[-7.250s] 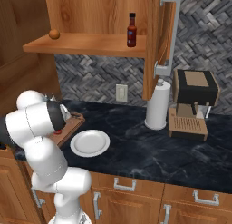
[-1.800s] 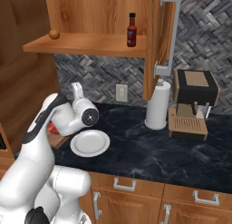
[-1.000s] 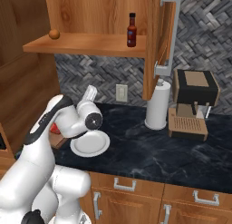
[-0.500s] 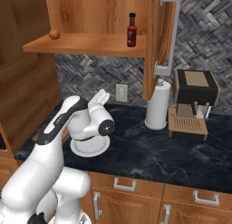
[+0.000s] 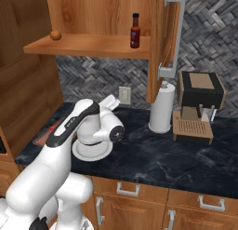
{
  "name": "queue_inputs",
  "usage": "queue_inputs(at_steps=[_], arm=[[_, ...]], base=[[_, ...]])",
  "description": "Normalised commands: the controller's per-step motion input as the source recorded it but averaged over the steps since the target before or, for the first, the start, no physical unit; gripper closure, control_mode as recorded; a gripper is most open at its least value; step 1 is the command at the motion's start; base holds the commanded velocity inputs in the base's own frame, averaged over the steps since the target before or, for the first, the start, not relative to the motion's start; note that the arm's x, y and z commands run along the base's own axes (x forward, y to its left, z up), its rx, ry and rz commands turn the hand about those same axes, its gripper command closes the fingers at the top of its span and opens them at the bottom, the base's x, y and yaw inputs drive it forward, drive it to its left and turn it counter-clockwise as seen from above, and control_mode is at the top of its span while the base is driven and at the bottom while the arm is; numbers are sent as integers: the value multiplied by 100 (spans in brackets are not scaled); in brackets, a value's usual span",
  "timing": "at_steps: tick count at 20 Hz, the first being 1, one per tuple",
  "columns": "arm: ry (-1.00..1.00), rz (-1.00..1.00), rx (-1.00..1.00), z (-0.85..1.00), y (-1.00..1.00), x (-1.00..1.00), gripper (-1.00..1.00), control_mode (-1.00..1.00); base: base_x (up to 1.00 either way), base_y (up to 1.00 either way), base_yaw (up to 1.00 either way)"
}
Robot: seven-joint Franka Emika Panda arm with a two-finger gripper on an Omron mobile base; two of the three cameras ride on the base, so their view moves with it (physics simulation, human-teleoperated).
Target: Pick the steak from the plate and place it on the cutting board. Then pick the condiment bottle from the cabinet and place it next to the cutting board.
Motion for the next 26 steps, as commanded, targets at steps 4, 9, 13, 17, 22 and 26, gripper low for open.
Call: queue_inputs(at_steps=[4, 9, 13, 17, 22, 26], arm=[[7, 0, 9, 0, 0, -6, -100, -100], [4, 0, 10, 4, 0, -7, -100, -100], [0, 0, 14, 19, 0, -2, -100, -100], [0, 0, 13, 27, 0, -1, -100, -100], [0, 0, 10, 31, 0, -1, -100, -100], [0, 0, 6, 28, 4, -2, -100, -100]], base=[[0, 0, 0], [0, 0, 0], [0, 0, 0], [0, 0, 0], [0, 0, 0], [0, 0, 0]])
